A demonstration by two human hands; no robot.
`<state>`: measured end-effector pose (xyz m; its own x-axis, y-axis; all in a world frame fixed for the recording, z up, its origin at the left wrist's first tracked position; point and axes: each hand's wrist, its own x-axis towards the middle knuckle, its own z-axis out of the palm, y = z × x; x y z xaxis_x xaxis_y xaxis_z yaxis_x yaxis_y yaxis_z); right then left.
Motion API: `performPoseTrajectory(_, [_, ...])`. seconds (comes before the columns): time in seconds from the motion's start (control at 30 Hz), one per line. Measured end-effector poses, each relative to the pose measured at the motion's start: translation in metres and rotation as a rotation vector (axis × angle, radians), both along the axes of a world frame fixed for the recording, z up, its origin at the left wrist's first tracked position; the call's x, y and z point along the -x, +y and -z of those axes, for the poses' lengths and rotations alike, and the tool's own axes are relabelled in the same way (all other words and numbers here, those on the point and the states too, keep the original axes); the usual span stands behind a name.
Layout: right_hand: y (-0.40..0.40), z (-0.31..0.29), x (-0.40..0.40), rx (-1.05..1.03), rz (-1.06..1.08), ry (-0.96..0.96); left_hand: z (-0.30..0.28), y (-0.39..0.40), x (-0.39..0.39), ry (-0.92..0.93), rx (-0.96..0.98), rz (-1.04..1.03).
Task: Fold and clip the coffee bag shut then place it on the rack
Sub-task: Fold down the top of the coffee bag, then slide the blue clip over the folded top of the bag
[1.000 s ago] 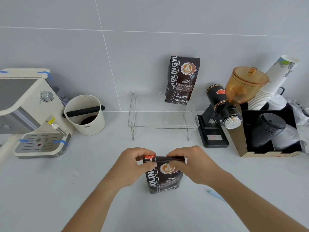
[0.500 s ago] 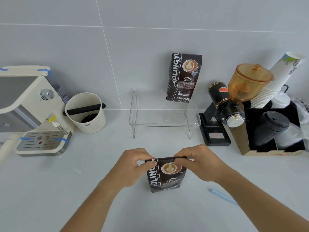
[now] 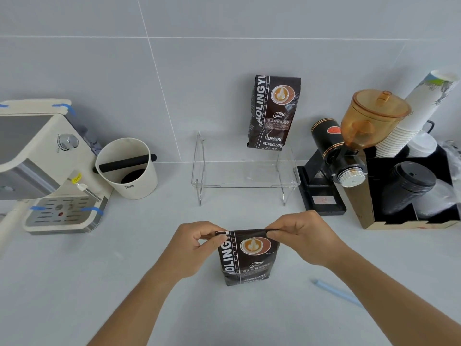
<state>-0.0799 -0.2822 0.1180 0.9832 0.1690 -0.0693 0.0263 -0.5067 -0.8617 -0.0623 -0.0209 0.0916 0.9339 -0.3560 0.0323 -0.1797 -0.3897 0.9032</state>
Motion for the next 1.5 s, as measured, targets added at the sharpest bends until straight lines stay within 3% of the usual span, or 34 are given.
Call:
performPoseTrajectory(0.27, [-0.009, 0.000, 0.009, 0.058, -0.034, -0.017, 0.009, -0.007, 0.005, 0.076, 0.082, -0.098])
performPoseTrajectory(0.4, [-0.038, 0.012, 0.023, 0.026, 0.173, 0.016, 0.012, -0.009, 0.007, 0.089, 0.104, -0.118])
performPoseTrajectory(0.67, [-0.107, 0.075, 0.074, 0.369, 0.487, 0.215, 0.017, -0.009, 0.008, 0.072, 0.138, -0.142])
performPoseTrajectory(0.83, [-0.140, 0.108, 0.107, 0.546, 0.596, 0.223, 0.014, -0.012, 0.009, 0.078, 0.143, -0.163])
performPoseTrajectory(1.2, [-0.157, 0.139, 0.118, 0.680, 0.595, 0.450, 0.009, -0.017, 0.016, 0.045, 0.170, -0.184])
performPoseTrajectory(1.5, [-0.153, 0.137, 0.111, 0.670, 0.588, 0.458, 0.013, -0.017, 0.014, 0.051, 0.179, -0.190])
